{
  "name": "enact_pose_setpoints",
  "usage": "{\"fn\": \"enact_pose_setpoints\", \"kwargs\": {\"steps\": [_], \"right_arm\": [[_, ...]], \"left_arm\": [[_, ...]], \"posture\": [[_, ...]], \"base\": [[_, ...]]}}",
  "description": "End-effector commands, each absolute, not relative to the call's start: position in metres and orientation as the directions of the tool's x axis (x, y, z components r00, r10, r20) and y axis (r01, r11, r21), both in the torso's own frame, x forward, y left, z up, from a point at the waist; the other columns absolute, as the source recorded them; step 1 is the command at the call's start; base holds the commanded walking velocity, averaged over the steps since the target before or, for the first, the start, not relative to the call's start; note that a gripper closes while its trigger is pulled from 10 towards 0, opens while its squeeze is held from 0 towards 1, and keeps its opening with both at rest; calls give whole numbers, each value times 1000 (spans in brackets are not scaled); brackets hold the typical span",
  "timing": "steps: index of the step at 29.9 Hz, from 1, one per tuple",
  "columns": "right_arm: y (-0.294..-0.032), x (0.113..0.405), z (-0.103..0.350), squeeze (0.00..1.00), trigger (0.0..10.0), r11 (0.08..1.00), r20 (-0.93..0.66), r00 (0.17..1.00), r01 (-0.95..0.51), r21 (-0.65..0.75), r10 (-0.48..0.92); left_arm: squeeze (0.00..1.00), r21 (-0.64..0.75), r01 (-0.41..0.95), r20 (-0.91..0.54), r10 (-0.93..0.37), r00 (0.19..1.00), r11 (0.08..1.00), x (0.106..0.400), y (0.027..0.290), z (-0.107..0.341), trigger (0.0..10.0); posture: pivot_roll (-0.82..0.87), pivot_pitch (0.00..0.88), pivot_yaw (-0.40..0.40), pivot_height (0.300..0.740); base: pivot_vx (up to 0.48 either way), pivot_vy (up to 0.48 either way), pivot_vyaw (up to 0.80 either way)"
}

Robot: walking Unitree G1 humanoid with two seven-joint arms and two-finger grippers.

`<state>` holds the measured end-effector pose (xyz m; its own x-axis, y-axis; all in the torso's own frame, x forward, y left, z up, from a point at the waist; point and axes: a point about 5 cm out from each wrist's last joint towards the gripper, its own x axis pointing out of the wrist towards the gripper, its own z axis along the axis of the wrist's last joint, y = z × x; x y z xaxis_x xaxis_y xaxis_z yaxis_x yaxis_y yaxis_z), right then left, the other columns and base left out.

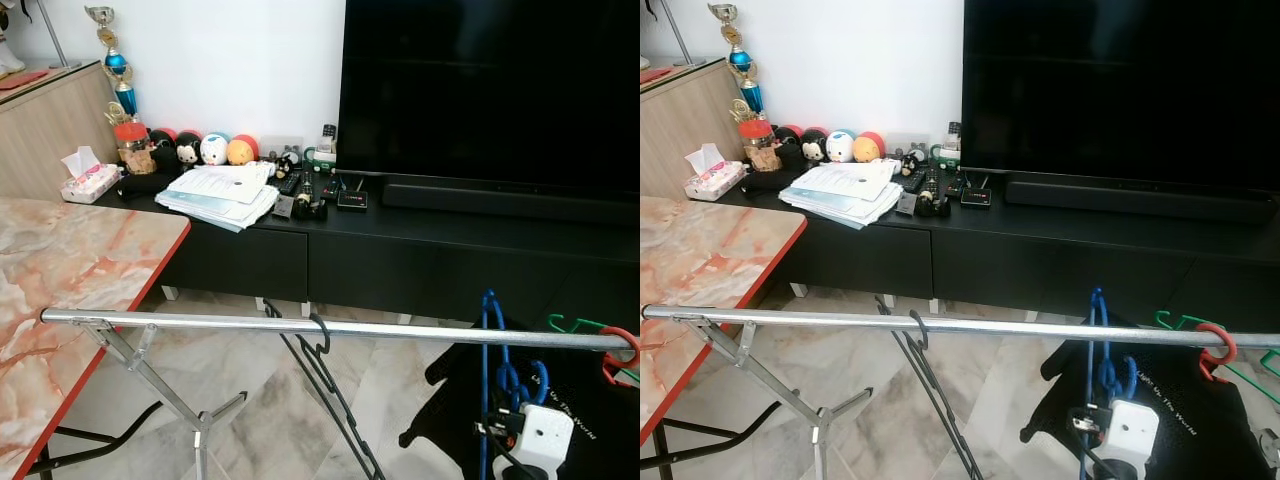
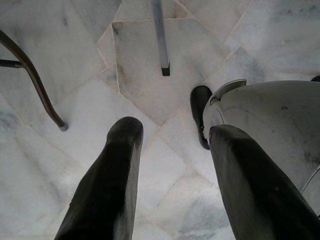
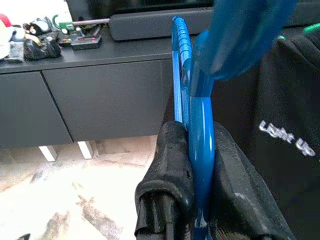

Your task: Hang hanger

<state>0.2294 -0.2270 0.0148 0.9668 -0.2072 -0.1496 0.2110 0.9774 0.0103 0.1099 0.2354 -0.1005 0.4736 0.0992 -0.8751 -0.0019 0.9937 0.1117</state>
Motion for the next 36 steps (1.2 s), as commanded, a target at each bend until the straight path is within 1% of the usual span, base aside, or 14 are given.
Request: {"fn": "enact_pose_setpoints", "kwargs": {"steps": [1,9,16,23,25,28,34,36], "right_arm": [[-225,238,22,0,10000,984,-131,975,180,4,-178],[-223,247,26,0,10000,994,-135,984,112,-14,-113],[-215,260,29,0,10000,1000,-140,990,17,-26,-20],[-212,268,32,0,10000,999,-151,989,-10,-31,5],[-210,271,30,0,10000,999,-177,984,-29,-37,22],[-208,275,30,0,10000,1000,-206,978,-20,-1,19],[-203,278,29,0,10000,998,-232,972,-57,-22,50],[-203,276,23,0,10000,998,-285,958,-49,-25,40]], "left_arm": [[0,119,7,-878,102,468,993,108,237,-101,10000],[0,121,4,-878,105,467,993,108,238,-101,10000],[0,120,5,-878,104,468,993,108,237,-101,10000],[0,122,3,-878,107,466,993,107,237,-101,10000],[0,122,1,-879,107,465,993,107,238,-101,10000],[0,123,1,-879,108,464,992,107,238,-101,10000],[0,121,4,-880,105,463,993,107,237,-101,10000],[0,120,5,-881,104,462,993,107,237,-101,10000]], "posture": [[-3,0,19,740],[2,0,18,740],[9,0,18,740],[12,0,20,740],[14,0,20,740],[15,0,20,740],[16,0,20,740],[16,0,20,740]], "base": [[0,0,0],[0,0,0],[0,0,0],[0,0,0],[0,0,0],[0,0,0],[0,0,0],[0,0,0]]}}
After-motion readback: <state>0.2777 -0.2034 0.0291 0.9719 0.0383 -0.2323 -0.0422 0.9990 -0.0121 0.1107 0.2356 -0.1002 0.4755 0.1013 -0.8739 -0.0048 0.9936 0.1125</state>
